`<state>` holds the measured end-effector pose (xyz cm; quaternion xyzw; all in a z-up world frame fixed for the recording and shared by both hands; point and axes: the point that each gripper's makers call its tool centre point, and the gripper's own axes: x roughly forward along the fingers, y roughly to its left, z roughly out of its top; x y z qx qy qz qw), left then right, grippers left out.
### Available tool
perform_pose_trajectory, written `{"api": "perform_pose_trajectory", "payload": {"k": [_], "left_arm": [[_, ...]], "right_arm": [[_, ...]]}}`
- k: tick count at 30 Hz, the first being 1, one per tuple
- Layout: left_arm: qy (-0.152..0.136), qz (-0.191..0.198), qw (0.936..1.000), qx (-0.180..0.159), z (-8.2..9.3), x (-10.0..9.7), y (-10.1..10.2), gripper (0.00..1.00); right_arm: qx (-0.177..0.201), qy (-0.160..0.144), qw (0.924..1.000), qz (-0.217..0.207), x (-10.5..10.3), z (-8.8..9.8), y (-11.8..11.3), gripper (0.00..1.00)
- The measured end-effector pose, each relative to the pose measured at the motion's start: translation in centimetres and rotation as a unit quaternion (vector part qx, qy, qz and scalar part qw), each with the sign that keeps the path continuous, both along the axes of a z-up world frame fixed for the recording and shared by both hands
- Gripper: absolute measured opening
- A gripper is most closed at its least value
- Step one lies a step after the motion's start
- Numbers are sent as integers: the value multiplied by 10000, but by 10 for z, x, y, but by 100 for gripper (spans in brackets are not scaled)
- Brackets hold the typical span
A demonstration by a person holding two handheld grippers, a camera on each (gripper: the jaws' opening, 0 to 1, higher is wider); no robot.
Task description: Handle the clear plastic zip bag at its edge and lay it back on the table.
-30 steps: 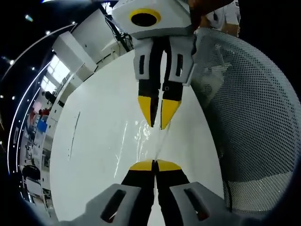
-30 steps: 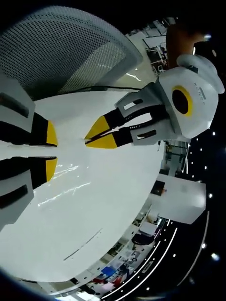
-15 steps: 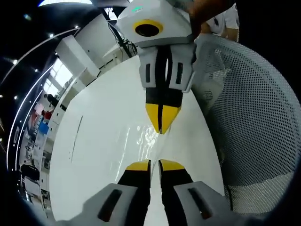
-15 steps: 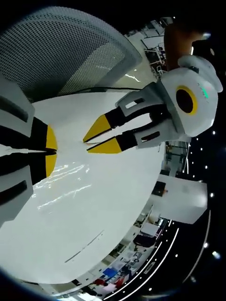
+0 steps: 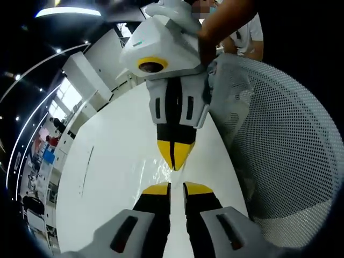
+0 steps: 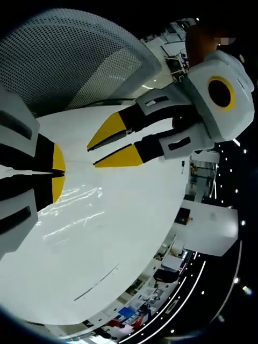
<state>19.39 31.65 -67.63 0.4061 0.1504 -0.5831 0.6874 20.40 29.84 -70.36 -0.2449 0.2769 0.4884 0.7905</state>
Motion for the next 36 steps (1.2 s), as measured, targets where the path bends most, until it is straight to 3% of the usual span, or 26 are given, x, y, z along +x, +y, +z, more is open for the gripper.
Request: {"api": "perform_pose_trajectory", "payload": {"k": [15,36], "left_arm": [[-440,-125,9981,408,-14,5,-6,0],[-314,88,9981,522,-24,-2,10,0]], "right_arm": [[136,128,9997,-124,1,7,3,0],[175,-127,9993,-303,14,20,1,0]]}}
